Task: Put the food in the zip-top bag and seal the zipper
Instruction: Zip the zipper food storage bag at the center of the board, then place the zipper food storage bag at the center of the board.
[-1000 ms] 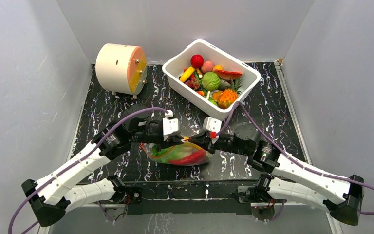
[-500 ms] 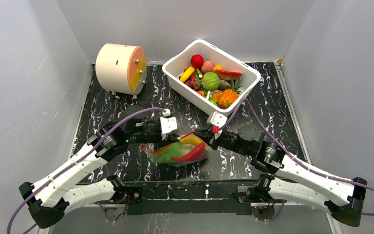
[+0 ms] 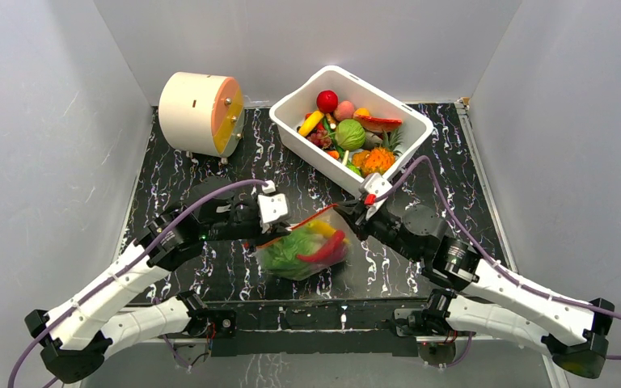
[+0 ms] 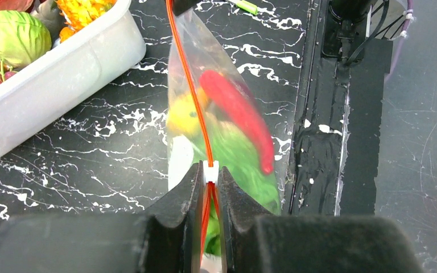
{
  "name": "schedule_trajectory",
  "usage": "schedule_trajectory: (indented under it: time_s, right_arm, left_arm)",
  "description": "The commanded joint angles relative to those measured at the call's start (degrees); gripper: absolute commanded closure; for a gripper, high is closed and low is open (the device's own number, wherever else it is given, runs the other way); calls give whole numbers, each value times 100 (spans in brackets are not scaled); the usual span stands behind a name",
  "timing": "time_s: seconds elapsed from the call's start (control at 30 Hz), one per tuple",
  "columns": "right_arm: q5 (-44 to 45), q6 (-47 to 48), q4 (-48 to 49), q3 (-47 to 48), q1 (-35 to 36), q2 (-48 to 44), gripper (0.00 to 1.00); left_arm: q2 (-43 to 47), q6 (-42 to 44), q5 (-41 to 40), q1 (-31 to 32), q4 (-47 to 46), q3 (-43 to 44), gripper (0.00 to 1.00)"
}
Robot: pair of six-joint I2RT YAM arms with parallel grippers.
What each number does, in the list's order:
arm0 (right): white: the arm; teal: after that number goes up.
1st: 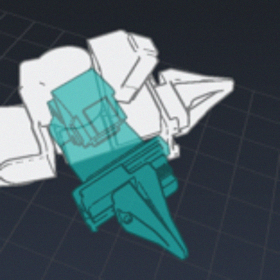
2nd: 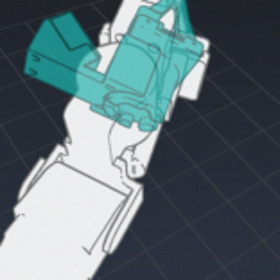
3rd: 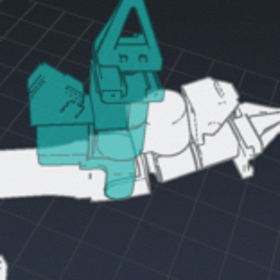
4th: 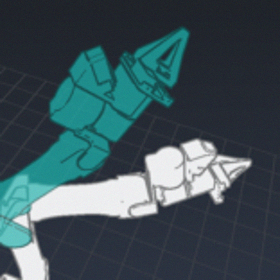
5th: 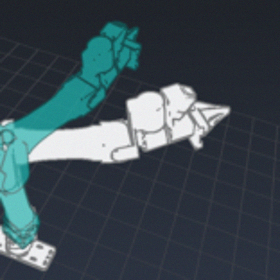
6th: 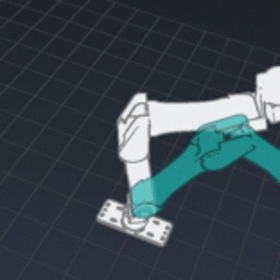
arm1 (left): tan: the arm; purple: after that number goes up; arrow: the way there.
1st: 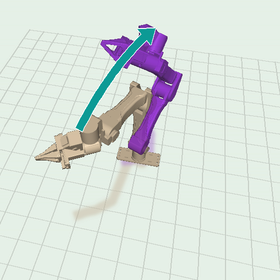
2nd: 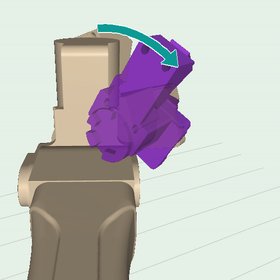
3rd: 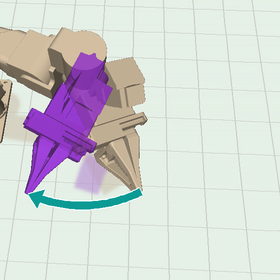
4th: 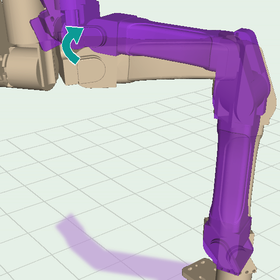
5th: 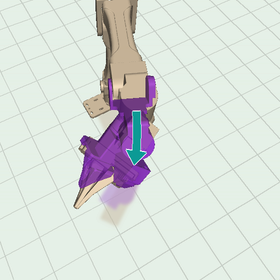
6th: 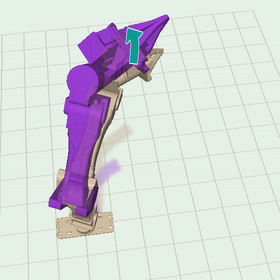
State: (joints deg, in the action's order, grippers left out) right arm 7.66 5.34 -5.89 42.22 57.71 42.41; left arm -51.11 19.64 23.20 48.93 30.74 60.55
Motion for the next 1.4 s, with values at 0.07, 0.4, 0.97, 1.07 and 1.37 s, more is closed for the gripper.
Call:
schedule_trajectory:
  time_s: [0.07,0.4,0.97,1.07,1.37]
  right_arm:
    - [1416,-129,336,188,-94,-282,100]
    - [1957,-393,337,-67,-94,-467,100]
    - [3281,-312,735,-474,-98,-733,100]
    - [3408,-356,695,-501,-102,-910,100]
    - [2935,-584,329,-648,-102,-1097,100]
  left_arm:
    - [288,-83,-77,-6,631,202,100]
    - [617,-136,-126,-7,834,142,100]
    - [915,-104,-399,-7,1584,392,100]
    - [1013,-133,-428,-6,1642,334,100]
    - [1106,-301,-482,-9,1671,330,100]
